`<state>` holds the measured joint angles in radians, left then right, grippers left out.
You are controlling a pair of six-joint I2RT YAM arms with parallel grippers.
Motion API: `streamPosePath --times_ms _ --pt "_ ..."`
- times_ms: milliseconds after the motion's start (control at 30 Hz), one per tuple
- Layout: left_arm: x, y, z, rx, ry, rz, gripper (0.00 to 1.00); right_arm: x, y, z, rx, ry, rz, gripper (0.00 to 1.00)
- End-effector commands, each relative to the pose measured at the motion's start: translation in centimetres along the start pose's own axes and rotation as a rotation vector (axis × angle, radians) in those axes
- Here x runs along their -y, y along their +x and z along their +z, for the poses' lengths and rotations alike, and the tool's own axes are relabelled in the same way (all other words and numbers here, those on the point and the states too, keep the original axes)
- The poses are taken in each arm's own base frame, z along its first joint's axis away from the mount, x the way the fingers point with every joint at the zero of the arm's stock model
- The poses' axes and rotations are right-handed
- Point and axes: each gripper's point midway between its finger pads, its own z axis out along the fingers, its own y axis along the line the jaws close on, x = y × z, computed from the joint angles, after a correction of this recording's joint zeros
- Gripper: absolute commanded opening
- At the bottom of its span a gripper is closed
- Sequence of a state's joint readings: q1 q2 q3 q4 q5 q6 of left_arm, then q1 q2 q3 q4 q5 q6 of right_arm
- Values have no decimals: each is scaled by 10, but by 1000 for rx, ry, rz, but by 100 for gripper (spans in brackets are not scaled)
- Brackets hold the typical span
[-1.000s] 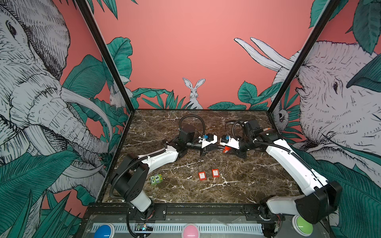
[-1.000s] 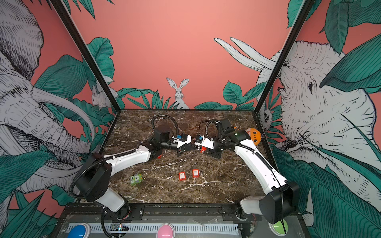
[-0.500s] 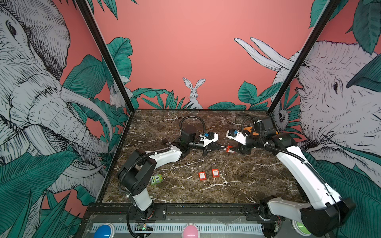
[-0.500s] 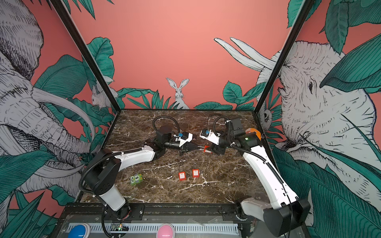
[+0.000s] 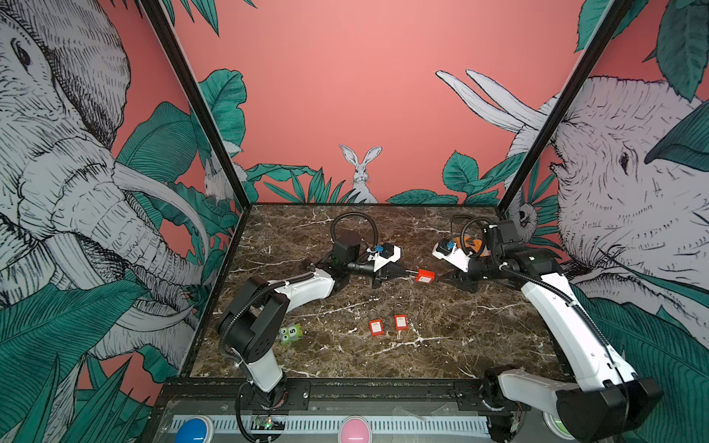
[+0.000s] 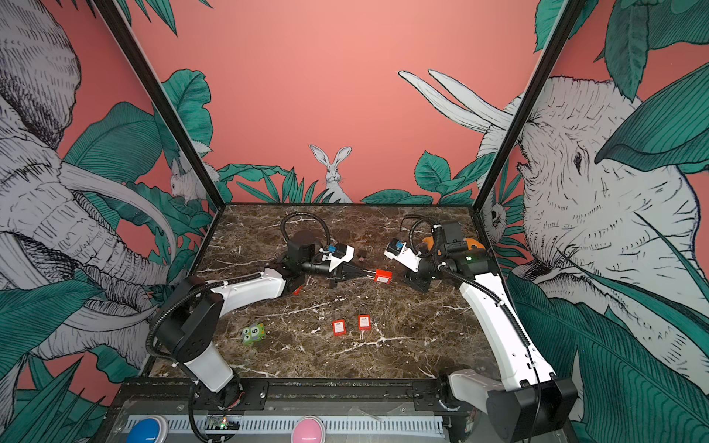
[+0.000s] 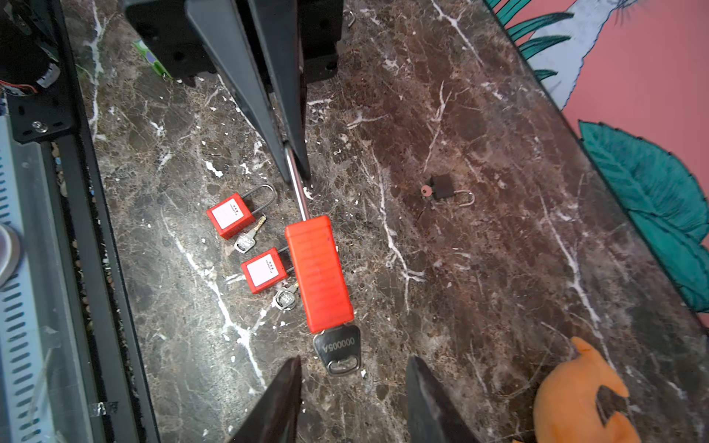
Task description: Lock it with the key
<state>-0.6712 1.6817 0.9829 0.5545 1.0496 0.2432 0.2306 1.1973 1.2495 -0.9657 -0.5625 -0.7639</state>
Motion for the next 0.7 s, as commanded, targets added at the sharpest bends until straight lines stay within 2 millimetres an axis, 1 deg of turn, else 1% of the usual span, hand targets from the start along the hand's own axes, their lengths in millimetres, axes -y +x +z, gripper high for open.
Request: streamPosePath --times_ms 0,133,267,400,533,667 --pt "8 -39 -8 43 18 108 0 -7 4 7 -4 -66 19 42" --pt "10 -41 -8 43 21 114 0 -6 9 17 -24 -100 46 40" --pt "10 -42 -9 45 19 118 0 -8 9 23 -18 -136 60 37" --pt "8 -44 -9 47 10 124 0 -12 2 25 19 -179 77 32" --pt "7 -45 -10 44 -1 137 0 -18 2 28 27 -223 98 26" --pt "7 -45 -10 37 -5 146 0 -23 -2 25 49 -245 114 26"
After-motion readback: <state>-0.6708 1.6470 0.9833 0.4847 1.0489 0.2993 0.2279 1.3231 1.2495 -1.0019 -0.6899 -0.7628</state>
